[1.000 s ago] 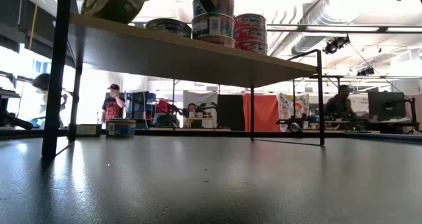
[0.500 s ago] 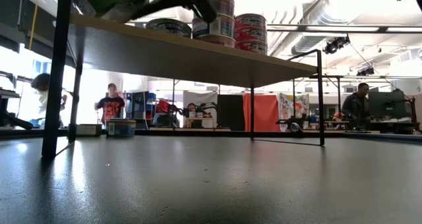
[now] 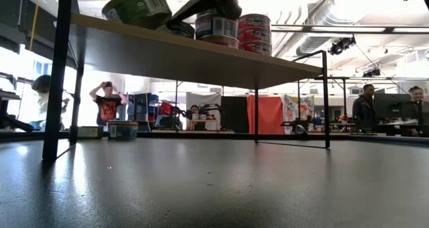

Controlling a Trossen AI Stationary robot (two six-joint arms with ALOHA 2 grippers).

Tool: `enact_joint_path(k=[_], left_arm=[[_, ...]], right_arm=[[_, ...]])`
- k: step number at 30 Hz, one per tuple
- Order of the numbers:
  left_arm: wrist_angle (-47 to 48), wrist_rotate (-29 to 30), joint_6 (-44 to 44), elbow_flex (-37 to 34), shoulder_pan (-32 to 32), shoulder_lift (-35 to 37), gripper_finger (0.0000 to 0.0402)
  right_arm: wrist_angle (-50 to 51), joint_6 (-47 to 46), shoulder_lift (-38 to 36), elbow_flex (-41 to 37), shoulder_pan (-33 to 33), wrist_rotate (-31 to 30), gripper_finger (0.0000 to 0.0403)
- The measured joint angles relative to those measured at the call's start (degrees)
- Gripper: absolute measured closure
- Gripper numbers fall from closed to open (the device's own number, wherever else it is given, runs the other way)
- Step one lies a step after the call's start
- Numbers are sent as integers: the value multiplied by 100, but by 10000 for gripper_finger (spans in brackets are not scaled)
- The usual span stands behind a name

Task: Stack canned seafood by type on shelf
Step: Put the green tuna can on the shelf

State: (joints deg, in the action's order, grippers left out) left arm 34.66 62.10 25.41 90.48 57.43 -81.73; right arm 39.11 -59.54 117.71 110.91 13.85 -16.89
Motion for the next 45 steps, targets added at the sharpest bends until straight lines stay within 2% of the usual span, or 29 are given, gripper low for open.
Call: enact_joint_path(k=[5, 12, 19, 23, 25, 27, 32, 33, 38, 45], left_arm=[[117, 3, 0, 0, 0, 0, 402], [189, 64, -2, 0, -2, 0, 401], [316, 569, -7, 0, -2, 0, 402], [421, 581, -7, 2, -4, 0, 401], [505, 582, 0, 2, -6, 0, 401], [527, 582, 2, 2, -11, 0, 401], [570, 581, 2, 2, -11, 0, 401], [572, 580, 4, 2, -11, 0, 402], [588, 580, 2, 2, -16, 0, 401], [594, 578, 5, 2, -124, 0, 401]], right_arm=[[-18, 55, -8, 0, 0, 195, 151], [232, 349, -157, 0, -14, -364, 151], [350, 794, -461, -2, -37, -369, 151], [176, 1040, -607, 4, 47, -328, 155], [201, 1044, -585, 2, 133, -211, 172], [223, 1065, -504, 2, 271, -159, 209], [363, 1205, -419, 1, 601, -180, 369], [364, 1256, -412, 0, 664, -188, 384], [483, 1068, -240, 0, 820, -148, 398], [144, 935, 154, -4, 846, -2, 402]])
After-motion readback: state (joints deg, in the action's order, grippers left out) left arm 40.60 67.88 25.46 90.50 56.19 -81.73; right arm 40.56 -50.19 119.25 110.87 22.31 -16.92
